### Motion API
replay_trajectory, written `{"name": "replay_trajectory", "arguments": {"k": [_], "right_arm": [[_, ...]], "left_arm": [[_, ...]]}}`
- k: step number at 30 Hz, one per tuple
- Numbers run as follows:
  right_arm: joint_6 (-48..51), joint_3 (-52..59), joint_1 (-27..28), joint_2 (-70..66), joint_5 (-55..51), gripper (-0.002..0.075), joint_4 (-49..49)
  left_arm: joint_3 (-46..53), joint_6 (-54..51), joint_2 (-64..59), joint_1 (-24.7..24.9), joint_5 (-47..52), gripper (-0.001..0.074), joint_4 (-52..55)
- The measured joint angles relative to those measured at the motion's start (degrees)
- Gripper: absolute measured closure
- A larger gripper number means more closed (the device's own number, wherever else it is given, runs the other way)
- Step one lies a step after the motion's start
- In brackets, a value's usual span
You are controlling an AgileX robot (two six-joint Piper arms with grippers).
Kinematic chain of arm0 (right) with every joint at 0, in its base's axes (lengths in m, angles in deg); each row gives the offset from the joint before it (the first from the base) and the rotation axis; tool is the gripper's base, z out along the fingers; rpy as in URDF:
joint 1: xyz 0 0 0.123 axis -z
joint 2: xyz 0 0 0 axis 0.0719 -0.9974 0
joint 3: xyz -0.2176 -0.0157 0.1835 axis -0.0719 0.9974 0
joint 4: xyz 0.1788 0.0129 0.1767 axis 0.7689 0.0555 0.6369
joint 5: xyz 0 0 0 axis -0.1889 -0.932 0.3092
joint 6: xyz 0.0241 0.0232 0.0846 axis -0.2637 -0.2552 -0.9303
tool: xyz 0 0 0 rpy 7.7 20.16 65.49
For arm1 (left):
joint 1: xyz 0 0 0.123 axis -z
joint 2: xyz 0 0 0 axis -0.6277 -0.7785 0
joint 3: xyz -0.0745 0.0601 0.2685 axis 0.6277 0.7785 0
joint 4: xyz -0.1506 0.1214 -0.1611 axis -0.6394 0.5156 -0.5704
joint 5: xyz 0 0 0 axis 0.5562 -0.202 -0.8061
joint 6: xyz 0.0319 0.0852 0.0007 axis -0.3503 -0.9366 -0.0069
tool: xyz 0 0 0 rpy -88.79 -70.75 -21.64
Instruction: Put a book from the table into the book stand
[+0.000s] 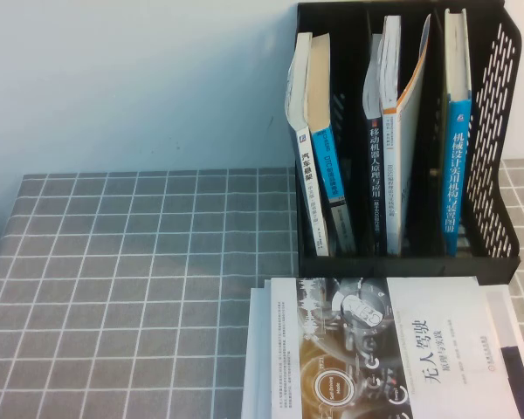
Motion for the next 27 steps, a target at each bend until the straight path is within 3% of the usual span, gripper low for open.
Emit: {"name": "replay_trajectory", "arguments": {"k": [13,23,27], "right_arm": [[1.3,0.5,0.0,0.0,5.2,0.0729,0.0],[1.4,0.5,0.0,0.0,14.6,0.0729,0.2],[-3.3,0.5,0.0,0.0,18.0,0.0729,2.4]], "left_arm": [[0.0,0.0,0.0,0.0,-1.1,0.0736,0.0],[0.1,0.0,0.0,0.0,-15.7,0.0736,0.0],[0.1,0.3,0.0,0.0,-19.1,0.0736,-0.4]]}}
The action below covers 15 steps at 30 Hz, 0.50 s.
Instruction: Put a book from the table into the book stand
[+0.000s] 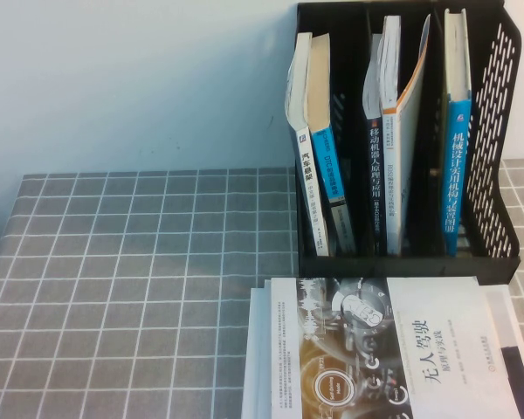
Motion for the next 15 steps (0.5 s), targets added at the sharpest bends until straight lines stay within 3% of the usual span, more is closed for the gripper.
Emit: {"name": "replay_trajectory", "arguments": {"k": [13,15], "right_arm": [[-2.4,0.0,0.0,0.0,10.4,0.0729,3.6],[-2.4,-1.6,0.0,0.0,6.3,0.0729,6.7]], "left_arm": [[0.0,5.5,0.0,0.0,-4.2,0.0736,-4.5],[0.0,7.7,0.0,0.0,-4.6,0.0736,-7.2]]}}
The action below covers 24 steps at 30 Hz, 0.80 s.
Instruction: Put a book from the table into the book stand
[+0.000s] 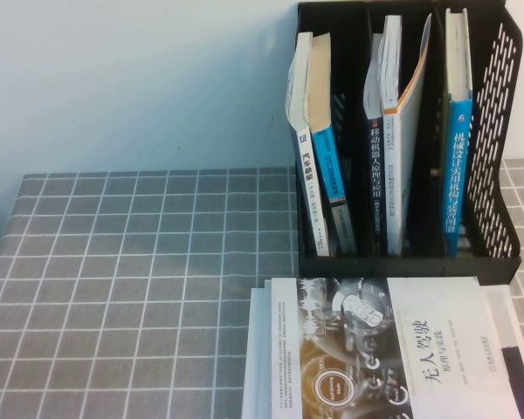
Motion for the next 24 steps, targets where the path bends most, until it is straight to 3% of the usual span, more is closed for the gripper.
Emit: {"name": "replay_trajectory", "arguments": {"k": [5,10,15,19,24], "right_arm": [[0.0,-7.0,0.0,-2.1,-16.8,0.0729,3.9],[1.2,-14.8,0.0,-8.8,-28.1,0.0729,10.1],[12.5,-23.5,0.0,-18.5,-38.1,0.0729,16.5],[21.3,-27.4,0.0,-29.3,-45.3,0.0729,18.8],[28.3,-28.0,0.0,-43.0,-46.0,0.0729,19.8]], "left_arm": [[-0.2,2.0,0.0,0.0,0.0,0.0736,-3.1],[-7.2,2.5,-0.9,-0.4,8.5,0.0736,-7.6],[-15.6,2.5,-9.6,-1.8,18.8,0.0736,-4.2],[-16.4,3.5,-17.9,-1.8,17.2,0.0736,-4.9],[-16.9,4.8,-29.1,-1.8,17.9,0.0736,-14.0]]}}
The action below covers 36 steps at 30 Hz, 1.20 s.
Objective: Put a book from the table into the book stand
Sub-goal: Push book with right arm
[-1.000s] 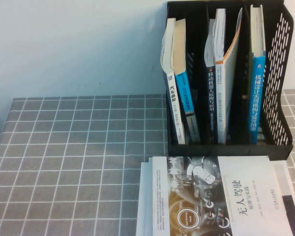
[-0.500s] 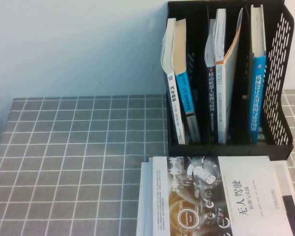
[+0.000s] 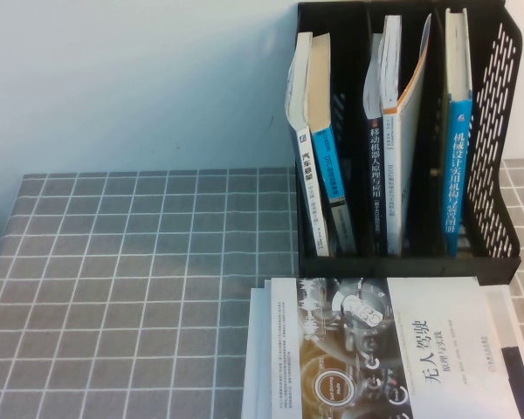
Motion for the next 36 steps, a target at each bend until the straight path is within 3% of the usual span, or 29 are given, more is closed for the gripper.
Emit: {"name": "replay_trajectory", "arguments": {"k": [4,9,15,21,28,31,36], "right_arm": [[4.0,-0.3,0.0,-10.8,6.6,0.0729,1.2],[13.1,-2.4,0.0,-24.6,11.3,0.0729,12.3],[27.8,-3.0,0.0,-37.5,14.8,0.0729,28.2],[31.0,-3.0,0.0,-43.3,16.6,0.0729,31.2],[32.4,-3.6,-3.2,-45.2,18.0,0.0729,34.4],[32.4,-3.7,-6.3,-45.6,20.6,0.0729,36.2],[32.6,-4.1,-12.3,-46.7,23.1,0.0729,40.8]], "left_arm": [[-4.0,-5.8,-9.1,1.1,6.1,0.0736,-2.8],[-8.6,-15.2,-20.5,3.6,11.6,0.0736,-9.4],[-9.5,-33.1,-29.6,7.6,12.3,0.0736,-31.4],[-9.7,-50.7,-35.8,9.2,15.9,0.0736,-53.1],[-9.9,-61.3,-41.0,9.2,20.4,0.0722,-65.6],[-10.3,-63.9,-43.7,9.2,24.4,0.0644,-68.0],[-10.5,-67.2,-49.0,9.2,27.8,0.0357,-69.1]]}}
